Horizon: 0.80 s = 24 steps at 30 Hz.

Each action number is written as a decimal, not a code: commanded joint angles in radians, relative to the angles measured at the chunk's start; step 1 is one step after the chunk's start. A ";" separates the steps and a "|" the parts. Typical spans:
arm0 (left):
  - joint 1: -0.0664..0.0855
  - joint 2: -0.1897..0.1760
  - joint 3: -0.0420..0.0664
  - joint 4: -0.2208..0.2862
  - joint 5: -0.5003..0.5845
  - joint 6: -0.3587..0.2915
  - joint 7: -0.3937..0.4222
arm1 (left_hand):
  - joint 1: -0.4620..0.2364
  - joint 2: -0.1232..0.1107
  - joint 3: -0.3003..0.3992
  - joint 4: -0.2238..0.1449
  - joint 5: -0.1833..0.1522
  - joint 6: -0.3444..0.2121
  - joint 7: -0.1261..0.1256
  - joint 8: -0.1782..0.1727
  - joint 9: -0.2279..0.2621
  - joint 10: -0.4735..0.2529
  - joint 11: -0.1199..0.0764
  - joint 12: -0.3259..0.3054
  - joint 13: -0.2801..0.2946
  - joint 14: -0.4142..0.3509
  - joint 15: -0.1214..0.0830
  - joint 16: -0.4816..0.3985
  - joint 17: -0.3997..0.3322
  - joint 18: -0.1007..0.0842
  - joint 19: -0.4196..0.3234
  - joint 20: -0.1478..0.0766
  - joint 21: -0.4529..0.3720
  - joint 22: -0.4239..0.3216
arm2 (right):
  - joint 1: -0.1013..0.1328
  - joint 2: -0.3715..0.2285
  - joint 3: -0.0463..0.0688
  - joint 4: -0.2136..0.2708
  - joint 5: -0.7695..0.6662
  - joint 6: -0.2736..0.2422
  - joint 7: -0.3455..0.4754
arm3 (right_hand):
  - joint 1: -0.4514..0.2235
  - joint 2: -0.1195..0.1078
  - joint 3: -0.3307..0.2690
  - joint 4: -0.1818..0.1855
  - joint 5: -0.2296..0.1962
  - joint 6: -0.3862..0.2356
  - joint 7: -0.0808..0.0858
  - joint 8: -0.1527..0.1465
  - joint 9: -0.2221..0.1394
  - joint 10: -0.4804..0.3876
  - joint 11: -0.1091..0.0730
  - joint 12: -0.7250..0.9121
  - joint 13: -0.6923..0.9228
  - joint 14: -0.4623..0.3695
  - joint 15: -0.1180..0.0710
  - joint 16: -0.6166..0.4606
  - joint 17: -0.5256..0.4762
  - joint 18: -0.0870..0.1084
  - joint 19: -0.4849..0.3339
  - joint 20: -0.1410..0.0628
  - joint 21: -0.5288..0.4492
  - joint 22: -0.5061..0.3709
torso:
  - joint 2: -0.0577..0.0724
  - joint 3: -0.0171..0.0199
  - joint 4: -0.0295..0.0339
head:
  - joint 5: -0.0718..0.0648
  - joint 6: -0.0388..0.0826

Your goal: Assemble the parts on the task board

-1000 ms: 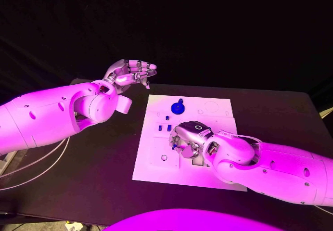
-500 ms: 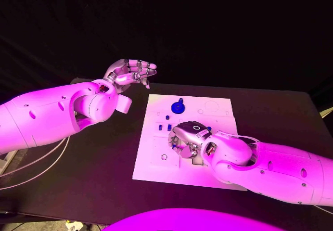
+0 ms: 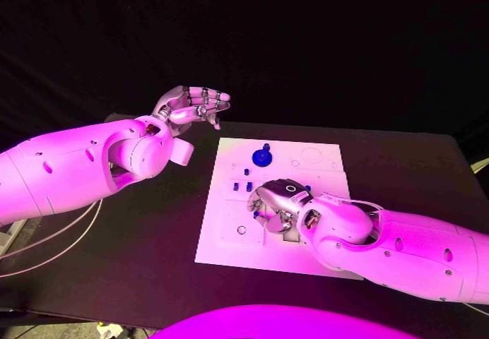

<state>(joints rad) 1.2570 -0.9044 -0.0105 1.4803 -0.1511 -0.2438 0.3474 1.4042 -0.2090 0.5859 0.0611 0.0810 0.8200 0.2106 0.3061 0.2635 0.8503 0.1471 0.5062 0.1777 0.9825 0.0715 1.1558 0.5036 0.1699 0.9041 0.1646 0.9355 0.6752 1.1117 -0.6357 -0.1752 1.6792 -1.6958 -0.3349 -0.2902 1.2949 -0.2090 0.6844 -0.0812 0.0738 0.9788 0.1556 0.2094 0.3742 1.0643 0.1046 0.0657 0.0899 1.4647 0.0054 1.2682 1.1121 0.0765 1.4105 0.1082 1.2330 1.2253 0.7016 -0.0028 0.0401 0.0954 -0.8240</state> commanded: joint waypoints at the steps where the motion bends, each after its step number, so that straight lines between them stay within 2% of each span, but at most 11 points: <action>1: 0.000 0.000 0.001 0.002 0.005 0.016 0.002 | 0.000 0.009 -0.006 0.001 -0.001 -0.004 0.007 -0.004 -0.002 -0.002 0.005 -0.006 -0.001 -0.006 0.003 -0.007 -0.001 0.015 0.008 0.001 -0.003 -0.001 | -0.001 -0.007 -0.001 0.010 0.007 -0.014 0.022 | -0.002 -0.013 -0.014 -0.003 -0.001 -0.010 0.002 -0.007 -0.001 -0.045 0.004 0.003 -0.010 0.013 0.011 -0.006 -0.014 0.019 -0.016 0.004 -0.037 -0.034 | 0.000 0.0005 -0.0008 | 0.000 0.002; 2: 0.000 0.000 0.001 0.002 0.005 0.016 0.002 | 0.000 0.009 -0.006 0.001 -0.001 -0.004 0.007 -0.004 -0.002 -0.002 0.005 -0.006 -0.001 -0.006 0.003 -0.007 -0.001 0.015 0.008 0.001 -0.003 -0.001 | -0.001 -0.011 -0.001 0.014 0.010 -0.015 0.024 | -0.001 -0.016 -0.024 -0.003 0.000 -0.015 0.004 -0.011 -0.002 -0.067 0.006 0.005 -0.015 0.008 0.014 -0.016 -0.030 0.026 -0.027 0.005 -0.065 -0.061 | 0.000 0.0004 -0.0009 | -0.001 0.003; 4: 0.000 -0.001 0.001 0.002 0.005 0.016 0.002 | 0.000 0.009 -0.006 0.001 -0.001 -0.004 0.007 -0.004 -0.002 -0.002 0.005 -0.006 -0.001 -0.006 0.003 -0.007 -0.001 0.015 0.008 0.001 -0.003 -0.001 | -0.001 -0.020 -0.001 0.024 0.015 -0.015 0.028 | -0.002 -0.019 -0.044 -0.002 0.000 -0.030 -0.004 -0.020 -0.004 -0.087 0.009 0.009 -0.019 0.001 0.015 -0.026 -0.048 0.029 -0.034 0.008 -0.087 -0.081 | 0.000 0.0002 -0.0008 | -0.001 0.003; 8: 0.000 -0.003 0.001 0.002 0.006 0.017 0.002 | 0.000 0.009 -0.006 0.001 -0.001 -0.004 0.007 -0.004 -0.002 -0.002 0.005 -0.006 -0.001 -0.006 0.003 -0.007 -0.001 0.015 0.008 0.001 -0.003 -0.001 | 0.000 -0.054 0.000 0.057 0.024 -0.027 0.032 | 0.010 -0.015 -0.124 0.006 0.023 -0.059 -0.012 -0.041 -0.011 -0.128 0.014 0.033 -0.021 -0.007 0.018 -0.039 -0.080 0.037 -0.041 0.011 -0.136 -0.124 | 0.000 0.0001 -0.0010 | -0.002 0.004; 13: 0.000 -0.006 0.001 0.002 0.009 0.021 0.003 | 0.004 0.011 -0.006 -0.001 0.000 -0.005 0.006 -0.003 -0.002 -0.002 0.004 -0.005 -0.002 -0.006 0.003 -0.007 -0.001 0.015 0.010 0.001 -0.005 -0.003 | 0.019 -0.106 0.003 0.097 0.066 -0.064 0.032 | 0.020 -0.006 -0.149 0.010 0.025 -0.061 -0.015 -0.046 -0.013 -0.126 0.012 0.052 -0.019 -0.005 0.017 -0.035 -0.081 0.036 -0.035 0.011 -0.138 -0.124 | -0.001 -0.0007 -0.0016 | -0.013 0.009; 16: 0.000 -0.007 0.001 0.002 0.010 0.024 0.004 | 0.005 0.011 -0.006 -0.001 0.000 -0.005 0.006 -0.003 -0.002 -0.002 0.004 -0.005 -0.002 -0.006 0.003 -0.007 -0.001 0.016 0.010 0.001 -0.005 -0.003 | 0.043 -0.150 0.009 0.120 0.107 -0.081 0.033 | 0.027 0.006 -0.134 0.012 0.030 -0.046 -0.002 -0.043 -0.013 -0.084 0.003 0.089 -0.014 0.007 0.010 -0.014 -0.059 0.030 -0.016 0.004 -0.112 -0.098 | -0.001 -0.0009 -0.0017 | -0.023 0.014; 20: 0.000 -0.008 0.000 0.002 0.010 0.028 0.006 | 0.007 0.011 -0.006 -0.002 0.000 -0.005 0.006 -0.003 -0.002 -0.002 0.004 -0.005 -0.002 -0.006 0.003 -0.008 -0.002 0.016 0.010 0.001 -0.006 -0.003 | 0.084 -0.206 0.016 0.130 0.154 -0.065 0.034 | 0.018 0.004 -0.123 0.016 0.029 -0.041 0.004 -0.044 -0.014 -0.056 -0.001 0.111 -0.014 0.009 0.006 -0.008 -0.057 0.026 -0.006 0.001 -0.099 -0.085 | -0.002 -0.0013 -0.0016 | -0.036 0.021; 22: 0.000 -0.008 0.000 0.001 0.010 0.030 0.008 | 0.006 0.011 -0.006 -0.002 0.000 -0.005 0.006 -0.003 -0.002 -0.002 0.004 -0.005 -0.002 -0.006 0.003 -0.008 -0.002 0.016 0.010 0.001 -0.006 -0.004 | 0.111 -0.239 0.018 0.124 0.175 -0.046 0.035 | -0.011 -0.015 -0.140 0.032 0.019 -0.058 0.008 -0.057 -0.019 -0.057 -0.002 0.117 -0.018 0.010 0.006 -0.003 -0.055 0.026 -0.004 0.000 -0.101 -0.086 | -0.003 -0.0028 -0.0034 | -0.043 0.027; 24: 0.000 -0.007 0.000 0.000 0.011 0.031 0.008 | 0.006 0.011 -0.006 -0.002 0.000 -0.005 0.006 -0.003 -0.002 -0.002 0.004 -0.005 -0.002 -0.006 0.003 -0.008 -0.002 0.016 0.010 0.001 -0.006 -0.004 | 0.129 -0.262 0.019 0.115 0.184 -0.030 0.037 | -0.019 -0.021 -0.156 0.039 0.016 -0.074 0.013 -0.066 -0.023 -0.059 0.000 0.121 -0.020 0.010 0.008 -0.002 -0.057 0.026 -0.004 0.001 -0.103 -0.087 | -0.003 -0.0028 -0.0046 | -0.046 0.030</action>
<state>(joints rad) 1.2570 -0.9129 -0.0112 1.4796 -0.1480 -0.2348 0.3453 1.4092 -0.2040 0.5848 0.0622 0.0810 0.8200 0.2106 0.3061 0.2627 0.8489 0.1485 0.5061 0.1765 0.9825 0.0715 1.1521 0.5037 0.1699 0.9077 0.1682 0.9356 0.6731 1.2384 -0.8938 -0.1552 1.7972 -1.5670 -0.3849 -0.2675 1.2851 -0.2355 0.5291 -0.0399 0.0931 0.9068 0.1674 0.1426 0.3517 1.0056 0.1005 0.1828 0.0706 1.4633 0.0141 1.2610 1.0556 0.1005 1.3969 0.1091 1.1324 1.1393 0.6994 -0.0046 0.0375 0.0557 -0.7987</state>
